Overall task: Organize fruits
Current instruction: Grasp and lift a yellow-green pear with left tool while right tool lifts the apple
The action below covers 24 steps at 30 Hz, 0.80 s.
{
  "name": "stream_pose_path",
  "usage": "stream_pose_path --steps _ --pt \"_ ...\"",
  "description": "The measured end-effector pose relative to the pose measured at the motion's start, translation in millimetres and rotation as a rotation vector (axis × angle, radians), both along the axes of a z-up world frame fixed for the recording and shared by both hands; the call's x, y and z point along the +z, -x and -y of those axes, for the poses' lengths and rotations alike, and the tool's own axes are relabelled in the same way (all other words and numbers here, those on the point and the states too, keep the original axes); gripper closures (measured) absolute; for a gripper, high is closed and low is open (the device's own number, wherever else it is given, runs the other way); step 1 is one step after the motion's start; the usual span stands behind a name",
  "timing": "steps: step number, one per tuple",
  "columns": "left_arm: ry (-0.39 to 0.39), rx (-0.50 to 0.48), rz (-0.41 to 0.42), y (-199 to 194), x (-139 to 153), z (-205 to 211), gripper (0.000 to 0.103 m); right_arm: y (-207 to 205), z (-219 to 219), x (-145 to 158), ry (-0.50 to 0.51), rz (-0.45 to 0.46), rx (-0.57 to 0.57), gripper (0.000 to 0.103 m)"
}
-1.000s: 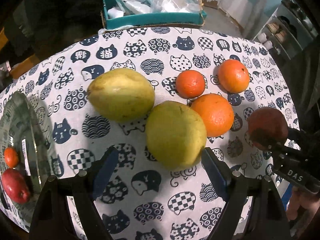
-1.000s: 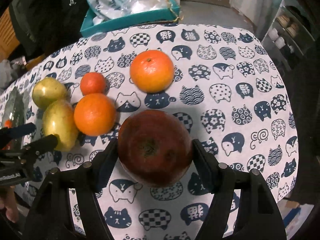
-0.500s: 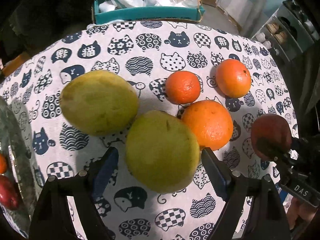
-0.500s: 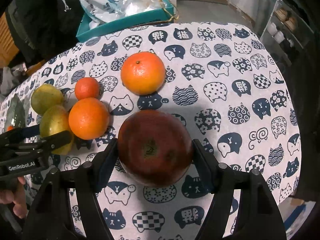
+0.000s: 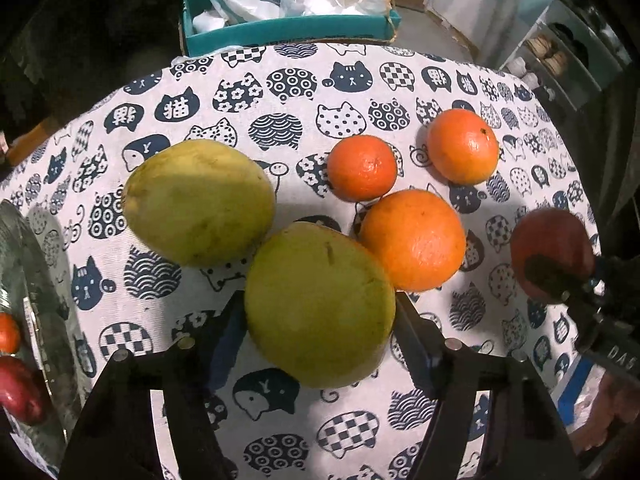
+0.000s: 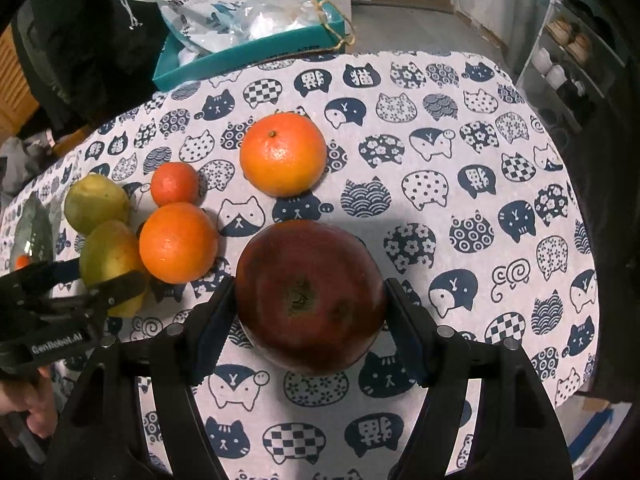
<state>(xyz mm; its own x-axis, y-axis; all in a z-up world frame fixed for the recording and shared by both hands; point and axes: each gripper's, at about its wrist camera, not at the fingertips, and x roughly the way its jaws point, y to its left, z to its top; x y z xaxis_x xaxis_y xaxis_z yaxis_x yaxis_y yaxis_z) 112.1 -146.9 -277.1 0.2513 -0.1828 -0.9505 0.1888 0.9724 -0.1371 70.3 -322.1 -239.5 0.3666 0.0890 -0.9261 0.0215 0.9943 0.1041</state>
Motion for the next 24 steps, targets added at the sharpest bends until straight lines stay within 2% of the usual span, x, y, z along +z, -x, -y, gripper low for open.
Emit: stream_pose_path --steps 7,13,24 --pt "-0.004 0.011 0.031 7.0 12.3 -12.1 0.031 0.7 -5.9 12.1 0.014 0.035 0.007 0.030" --pt "0.004 0.007 0.085 13.9 34.5 -18.4 0.031 3.6 -13.7 29.8 0.051 0.091 0.026 0.030" --pt "0.018 0.007 0.202 30.6 78.8 -29.0 0.031 11.5 -33.3 66.3 0.051 0.188 0.066 0.030"
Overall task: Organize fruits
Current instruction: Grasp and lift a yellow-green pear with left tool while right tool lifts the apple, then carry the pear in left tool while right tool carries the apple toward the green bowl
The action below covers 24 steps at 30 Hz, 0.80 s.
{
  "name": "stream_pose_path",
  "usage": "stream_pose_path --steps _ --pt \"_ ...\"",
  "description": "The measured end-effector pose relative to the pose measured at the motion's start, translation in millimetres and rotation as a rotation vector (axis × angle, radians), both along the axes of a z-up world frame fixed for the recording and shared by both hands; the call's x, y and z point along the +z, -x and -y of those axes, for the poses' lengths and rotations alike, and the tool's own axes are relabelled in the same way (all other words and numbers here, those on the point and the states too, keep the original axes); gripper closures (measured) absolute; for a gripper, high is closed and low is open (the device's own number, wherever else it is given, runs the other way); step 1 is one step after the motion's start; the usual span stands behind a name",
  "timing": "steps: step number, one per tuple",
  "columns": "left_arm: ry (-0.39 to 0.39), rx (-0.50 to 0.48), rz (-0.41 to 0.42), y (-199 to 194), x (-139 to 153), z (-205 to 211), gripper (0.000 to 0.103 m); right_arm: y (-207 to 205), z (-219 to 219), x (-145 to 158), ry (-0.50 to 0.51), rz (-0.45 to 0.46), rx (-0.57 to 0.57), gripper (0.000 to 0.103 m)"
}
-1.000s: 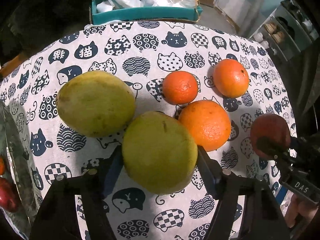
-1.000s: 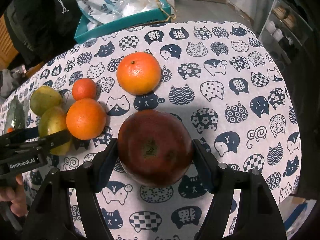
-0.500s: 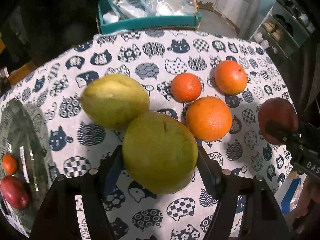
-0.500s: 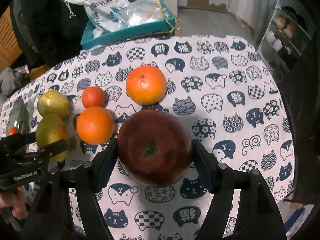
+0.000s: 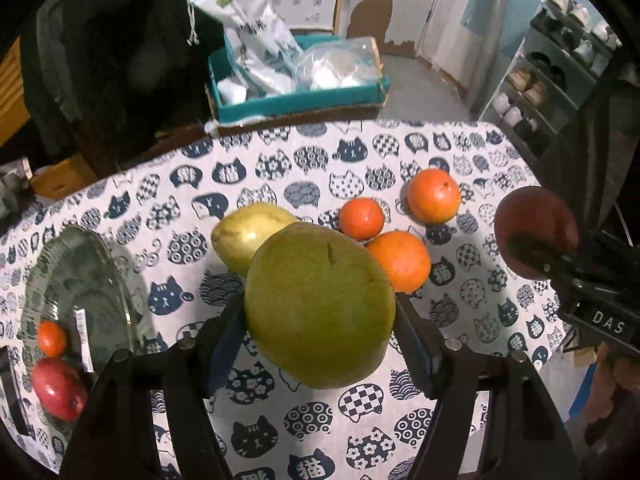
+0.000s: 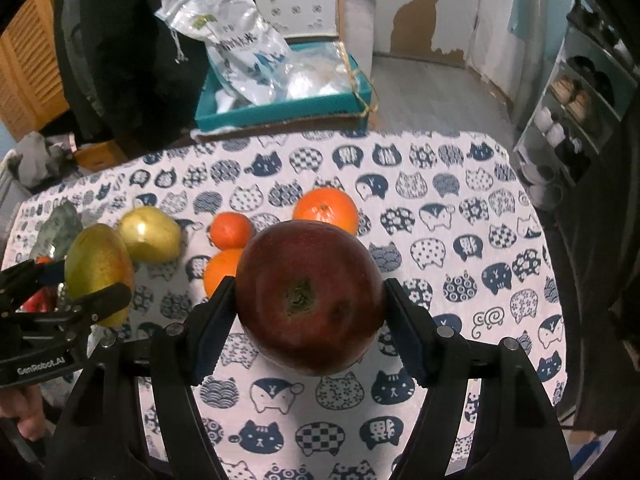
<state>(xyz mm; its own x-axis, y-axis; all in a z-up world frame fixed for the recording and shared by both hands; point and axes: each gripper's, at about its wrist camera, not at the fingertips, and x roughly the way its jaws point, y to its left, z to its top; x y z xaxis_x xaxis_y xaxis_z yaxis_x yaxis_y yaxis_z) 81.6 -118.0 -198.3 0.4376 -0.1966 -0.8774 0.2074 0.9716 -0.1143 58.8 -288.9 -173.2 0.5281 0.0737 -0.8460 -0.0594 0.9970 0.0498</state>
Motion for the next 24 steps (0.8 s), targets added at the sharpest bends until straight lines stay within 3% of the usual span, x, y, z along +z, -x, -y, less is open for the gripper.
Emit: stream_pose_path --steps 11,24 --pt "0.012 -0.001 0.104 16.1 39.4 -13.9 0.031 8.4 -21.9 38.5 0.006 0.096 0.053 0.030" --pt "0.041 0.044 0.155 27.9 66.0 -45.5 0.031 17.1 -56.1 78.5 -0.028 0.177 0.140 0.030"
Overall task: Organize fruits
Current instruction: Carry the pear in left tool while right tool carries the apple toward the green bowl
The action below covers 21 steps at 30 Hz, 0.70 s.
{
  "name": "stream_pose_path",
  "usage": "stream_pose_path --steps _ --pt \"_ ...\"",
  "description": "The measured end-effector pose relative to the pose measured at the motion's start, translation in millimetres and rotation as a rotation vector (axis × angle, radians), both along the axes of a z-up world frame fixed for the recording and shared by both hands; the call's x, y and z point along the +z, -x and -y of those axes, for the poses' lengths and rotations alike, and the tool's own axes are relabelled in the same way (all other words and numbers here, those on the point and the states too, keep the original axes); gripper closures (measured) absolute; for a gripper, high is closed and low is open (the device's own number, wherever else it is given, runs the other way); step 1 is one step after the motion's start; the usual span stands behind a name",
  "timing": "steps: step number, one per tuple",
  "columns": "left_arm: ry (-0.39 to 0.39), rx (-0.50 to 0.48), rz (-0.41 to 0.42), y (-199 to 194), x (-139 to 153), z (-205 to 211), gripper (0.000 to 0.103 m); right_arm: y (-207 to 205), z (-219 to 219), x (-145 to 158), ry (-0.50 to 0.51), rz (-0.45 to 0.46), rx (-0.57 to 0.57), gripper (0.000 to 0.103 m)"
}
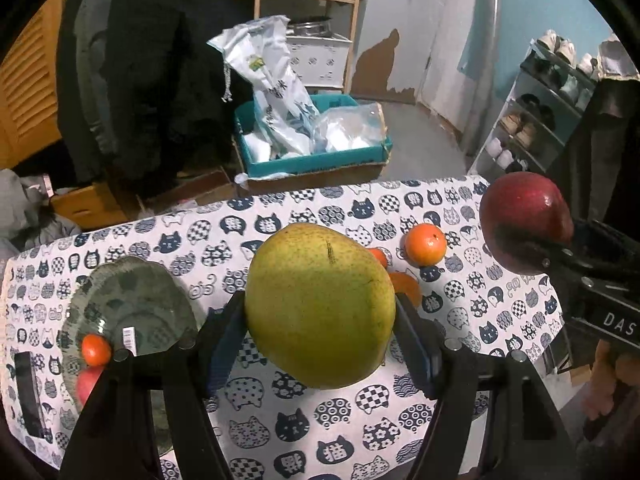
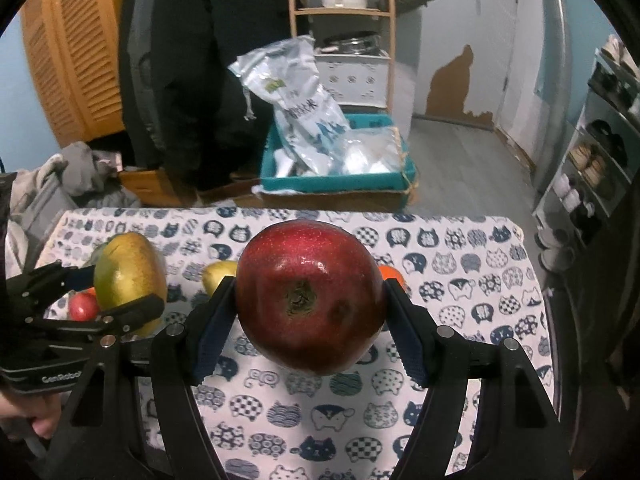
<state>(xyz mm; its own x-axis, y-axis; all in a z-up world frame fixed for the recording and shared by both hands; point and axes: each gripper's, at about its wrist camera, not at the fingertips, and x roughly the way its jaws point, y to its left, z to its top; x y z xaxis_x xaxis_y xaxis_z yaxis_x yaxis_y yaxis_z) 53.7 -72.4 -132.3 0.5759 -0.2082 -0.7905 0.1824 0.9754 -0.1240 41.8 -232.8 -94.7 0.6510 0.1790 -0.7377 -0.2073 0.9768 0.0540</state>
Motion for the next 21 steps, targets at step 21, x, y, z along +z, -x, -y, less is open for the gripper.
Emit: stream_pose_path --steps 21 --pt "-0.011 0.136 0.053 12.0 14.5 -70.5 0.031 -15.5 -81.0 8.2 -0.017 -0.004 0.146 0.030"
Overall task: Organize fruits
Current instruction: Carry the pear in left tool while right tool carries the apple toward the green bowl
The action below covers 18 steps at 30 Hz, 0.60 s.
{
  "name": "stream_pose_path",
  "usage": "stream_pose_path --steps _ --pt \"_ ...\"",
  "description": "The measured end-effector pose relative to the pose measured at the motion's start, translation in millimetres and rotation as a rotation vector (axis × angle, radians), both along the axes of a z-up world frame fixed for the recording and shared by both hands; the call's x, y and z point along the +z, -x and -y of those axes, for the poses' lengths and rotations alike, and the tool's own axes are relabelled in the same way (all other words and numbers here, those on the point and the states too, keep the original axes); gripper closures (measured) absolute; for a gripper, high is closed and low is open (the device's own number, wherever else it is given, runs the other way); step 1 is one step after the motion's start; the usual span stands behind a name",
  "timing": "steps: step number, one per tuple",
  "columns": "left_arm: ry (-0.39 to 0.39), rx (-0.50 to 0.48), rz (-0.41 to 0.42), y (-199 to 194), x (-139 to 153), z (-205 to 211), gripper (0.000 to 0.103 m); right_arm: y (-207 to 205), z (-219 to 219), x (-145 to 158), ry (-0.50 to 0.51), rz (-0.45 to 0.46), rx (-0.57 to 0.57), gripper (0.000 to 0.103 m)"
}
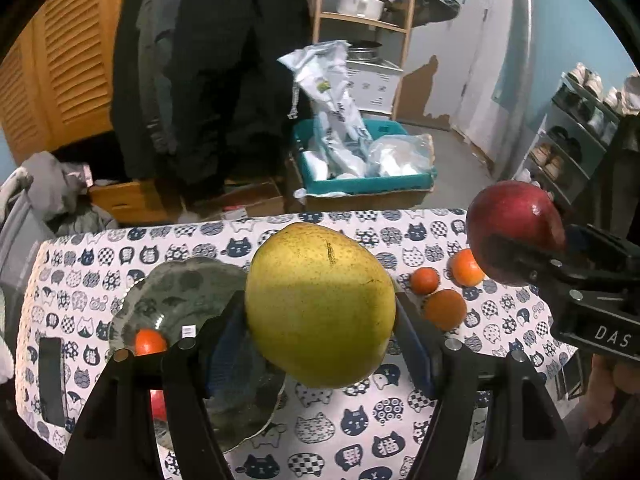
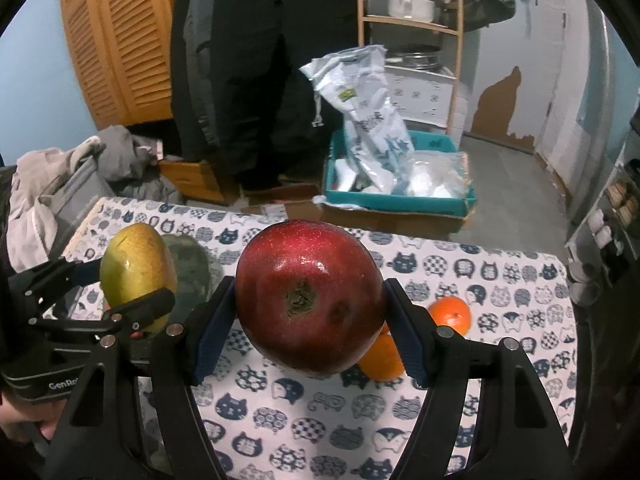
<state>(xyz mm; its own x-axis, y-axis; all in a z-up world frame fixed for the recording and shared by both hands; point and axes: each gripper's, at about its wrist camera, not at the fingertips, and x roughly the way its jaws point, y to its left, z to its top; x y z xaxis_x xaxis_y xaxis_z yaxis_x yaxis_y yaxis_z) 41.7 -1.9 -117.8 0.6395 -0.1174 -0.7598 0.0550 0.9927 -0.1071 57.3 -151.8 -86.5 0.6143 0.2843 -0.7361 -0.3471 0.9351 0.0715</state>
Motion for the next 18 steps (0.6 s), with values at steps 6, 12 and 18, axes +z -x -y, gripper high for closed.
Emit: stream_pose_path --steps 6,12,18 --pt "0.006 0.050 -0.016 -1.2 -6.3 -24.8 0.031 -8.1 -24.2 -5.0 -0.002 -0.019 0.036 0.030" --pt "0.014 0.100 -0.041 -3.2 -15.4 -50.6 0.031 -17.6 -50.4 -13.0 -0.004 -0.048 0.072 0.030" --pt "0.017 0.150 -0.073 -7.8 -28.8 -75.7 0.031 -26.1 -74.7 -23.2 -0.008 -0.078 0.102 0.030"
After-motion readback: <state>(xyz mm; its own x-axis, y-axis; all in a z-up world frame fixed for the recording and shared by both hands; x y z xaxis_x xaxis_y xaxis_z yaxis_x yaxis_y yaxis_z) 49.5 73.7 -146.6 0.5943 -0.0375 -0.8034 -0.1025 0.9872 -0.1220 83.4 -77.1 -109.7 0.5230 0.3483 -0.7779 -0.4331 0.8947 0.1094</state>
